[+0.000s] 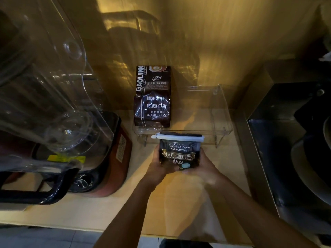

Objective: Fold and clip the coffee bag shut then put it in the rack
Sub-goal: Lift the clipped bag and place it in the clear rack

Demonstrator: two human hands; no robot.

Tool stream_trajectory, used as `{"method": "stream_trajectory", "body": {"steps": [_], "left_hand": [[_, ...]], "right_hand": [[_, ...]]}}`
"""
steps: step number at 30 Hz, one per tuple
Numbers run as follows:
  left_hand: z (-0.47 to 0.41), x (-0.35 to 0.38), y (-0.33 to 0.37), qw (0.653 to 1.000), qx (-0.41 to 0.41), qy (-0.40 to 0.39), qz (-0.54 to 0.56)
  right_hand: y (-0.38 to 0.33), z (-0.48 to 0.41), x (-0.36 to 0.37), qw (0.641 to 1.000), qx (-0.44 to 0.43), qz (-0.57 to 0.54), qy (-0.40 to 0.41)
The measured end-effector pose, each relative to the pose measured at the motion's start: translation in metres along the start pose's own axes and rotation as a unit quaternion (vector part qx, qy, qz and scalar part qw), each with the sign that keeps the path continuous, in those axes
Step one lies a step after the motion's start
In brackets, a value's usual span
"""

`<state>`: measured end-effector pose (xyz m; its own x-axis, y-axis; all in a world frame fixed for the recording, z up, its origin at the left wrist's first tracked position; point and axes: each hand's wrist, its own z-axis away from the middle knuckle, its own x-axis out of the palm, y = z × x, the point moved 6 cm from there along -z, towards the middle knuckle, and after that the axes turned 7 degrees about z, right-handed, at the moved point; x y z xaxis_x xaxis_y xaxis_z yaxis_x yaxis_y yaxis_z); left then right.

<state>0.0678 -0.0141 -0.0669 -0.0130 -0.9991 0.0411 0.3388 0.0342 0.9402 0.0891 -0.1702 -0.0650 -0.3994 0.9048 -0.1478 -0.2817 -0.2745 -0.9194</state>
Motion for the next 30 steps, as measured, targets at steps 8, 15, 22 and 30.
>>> {"method": "stream_trajectory", "body": {"steps": [8,15,22,30], "left_hand": [[-0.001,-0.006,-0.022,0.991,-0.05,0.014,-0.127],[0.021,0.005,-0.017,0.999,0.012,-0.022,-0.019],[0.019,0.014,0.06,0.991,0.118,-0.03,-0.064],[0.004,0.04,0.158,0.971,0.216,-0.056,-0.087]], "right_hand": [[0.012,0.002,0.009,0.998,-0.022,-0.058,0.019],[0.009,0.019,-0.002,0.999,-0.011,0.009,0.037],[-0.055,0.035,-0.037,0.994,-0.061,0.041,0.075],[-0.131,0.033,-0.08,0.978,-0.143,0.067,0.138]]}}
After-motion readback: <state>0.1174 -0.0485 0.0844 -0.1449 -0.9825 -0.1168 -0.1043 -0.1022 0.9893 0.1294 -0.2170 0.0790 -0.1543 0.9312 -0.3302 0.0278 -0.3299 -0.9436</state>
